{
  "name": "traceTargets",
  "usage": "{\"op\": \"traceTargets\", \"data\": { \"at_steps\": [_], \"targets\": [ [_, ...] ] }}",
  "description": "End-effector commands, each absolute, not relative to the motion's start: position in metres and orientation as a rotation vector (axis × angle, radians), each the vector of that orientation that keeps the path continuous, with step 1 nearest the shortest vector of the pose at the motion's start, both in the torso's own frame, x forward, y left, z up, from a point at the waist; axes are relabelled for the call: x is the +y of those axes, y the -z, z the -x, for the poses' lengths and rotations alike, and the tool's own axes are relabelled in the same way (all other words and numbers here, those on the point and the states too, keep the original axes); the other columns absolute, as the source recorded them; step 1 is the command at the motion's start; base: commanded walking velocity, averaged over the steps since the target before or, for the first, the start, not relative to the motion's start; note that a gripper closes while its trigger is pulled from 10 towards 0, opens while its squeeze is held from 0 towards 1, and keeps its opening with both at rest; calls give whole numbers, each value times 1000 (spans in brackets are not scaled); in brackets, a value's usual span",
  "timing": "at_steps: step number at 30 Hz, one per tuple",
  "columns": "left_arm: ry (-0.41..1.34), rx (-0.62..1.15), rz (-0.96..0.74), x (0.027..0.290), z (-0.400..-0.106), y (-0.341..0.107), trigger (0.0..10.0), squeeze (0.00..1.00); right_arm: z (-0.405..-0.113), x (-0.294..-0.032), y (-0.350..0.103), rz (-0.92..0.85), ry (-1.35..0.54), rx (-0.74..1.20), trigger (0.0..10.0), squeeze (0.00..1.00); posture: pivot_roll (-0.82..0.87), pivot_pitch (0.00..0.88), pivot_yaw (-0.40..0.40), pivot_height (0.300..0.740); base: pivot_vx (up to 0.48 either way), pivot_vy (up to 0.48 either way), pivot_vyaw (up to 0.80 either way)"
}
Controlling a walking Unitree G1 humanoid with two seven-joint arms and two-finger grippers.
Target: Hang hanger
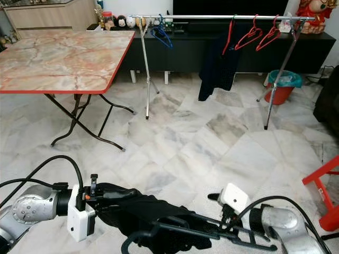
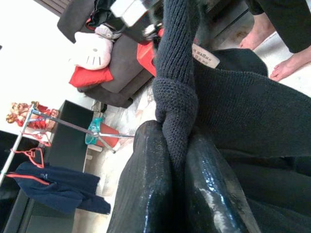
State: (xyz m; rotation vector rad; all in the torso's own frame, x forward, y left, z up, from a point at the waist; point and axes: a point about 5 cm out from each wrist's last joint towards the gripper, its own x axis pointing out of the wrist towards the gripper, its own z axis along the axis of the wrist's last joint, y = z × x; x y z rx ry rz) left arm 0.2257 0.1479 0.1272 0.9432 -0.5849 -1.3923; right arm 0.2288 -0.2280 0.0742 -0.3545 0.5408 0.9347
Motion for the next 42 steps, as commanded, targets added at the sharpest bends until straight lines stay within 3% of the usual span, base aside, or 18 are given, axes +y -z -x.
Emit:
{"op": "traceTargets", "data": {
  "at_steps": [1,6,12,18,26,30,34,39,42],
  "targets": [
    [1382,-602,-943,148,-228,-131,10000,0,-243,-233,-86,391,-844,459,10000,0,53,0,38,740,0,0,0],
    [1386,-590,-944,150,-227,-129,10000,0,-256,-235,-106,275,-749,330,10000,0,54,0,42,740,0,0,0],
    [1391,-574,-948,153,-227,-127,10000,0,-236,-224,-122,154,-963,303,10000,0,50,0,45,740,0,0,0],
    [1392,-561,-952,153,-228,-125,10000,0,-221,-227,-115,263,-1063,411,10000,0,47,0,45,740,0,0,0],
    [1404,-487,-983,157,-230,-116,10000,0,-261,-235,-123,363,-747,250,10000,0,51,0,46,740,0,0,0],
    [1404,-289,-1027,168,-236,-101,10000,0,-279,-226,-140,327,-621,80,10000,0,56,0,47,740,0,0,0],
    [1367,-182,-1020,173,-242,-96,10000,0,-279,-211,-141,290,-679,34,10000,0,61,0,44,740,0,0,0],
    [1306,23,-953,178,-248,-86,10000,0,-258,-184,-132,167,-972,85,10000,0,60,0,43,740,0,0,0],
    [1255,91,-877,175,-255,-91,10000,0,-250,-178,-125,153,-1053,128,10000,0,58,0,39,740,0,0,0]
  ]
}}
